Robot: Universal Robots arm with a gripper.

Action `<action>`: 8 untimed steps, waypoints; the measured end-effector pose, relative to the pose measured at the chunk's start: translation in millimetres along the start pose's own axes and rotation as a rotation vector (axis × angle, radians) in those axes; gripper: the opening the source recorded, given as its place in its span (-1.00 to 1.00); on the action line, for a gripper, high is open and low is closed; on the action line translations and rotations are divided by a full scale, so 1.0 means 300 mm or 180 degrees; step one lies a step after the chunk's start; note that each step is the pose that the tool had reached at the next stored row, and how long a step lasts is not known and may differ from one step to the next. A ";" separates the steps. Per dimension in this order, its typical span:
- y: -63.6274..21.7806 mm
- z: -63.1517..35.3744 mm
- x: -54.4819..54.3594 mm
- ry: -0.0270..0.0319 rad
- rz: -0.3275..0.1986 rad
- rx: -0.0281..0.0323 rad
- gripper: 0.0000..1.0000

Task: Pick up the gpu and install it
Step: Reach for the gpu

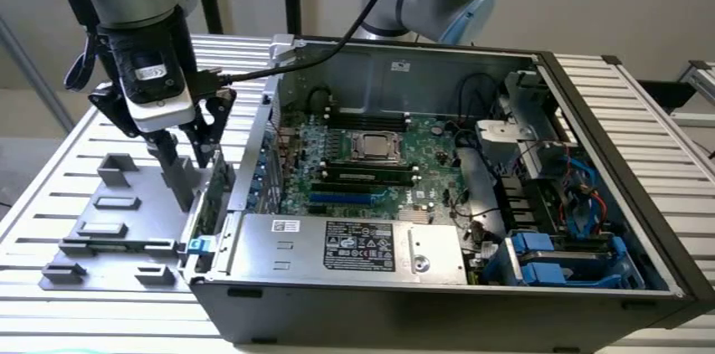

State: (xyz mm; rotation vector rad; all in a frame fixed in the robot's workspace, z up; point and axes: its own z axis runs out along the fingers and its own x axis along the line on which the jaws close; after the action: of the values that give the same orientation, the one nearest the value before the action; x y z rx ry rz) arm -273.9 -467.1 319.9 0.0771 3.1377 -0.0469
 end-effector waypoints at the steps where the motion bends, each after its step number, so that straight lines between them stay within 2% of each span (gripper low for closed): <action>1: 0.000 0.006 0.000 0.0000 0.0000 0.0000 -0.04; 8: -0.005 0.048 0.000 0.0000 -0.0009 0.0000 -0.04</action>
State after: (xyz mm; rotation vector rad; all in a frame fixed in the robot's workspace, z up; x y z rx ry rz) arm -273.9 -469.1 305.5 0.0725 3.1378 -0.0469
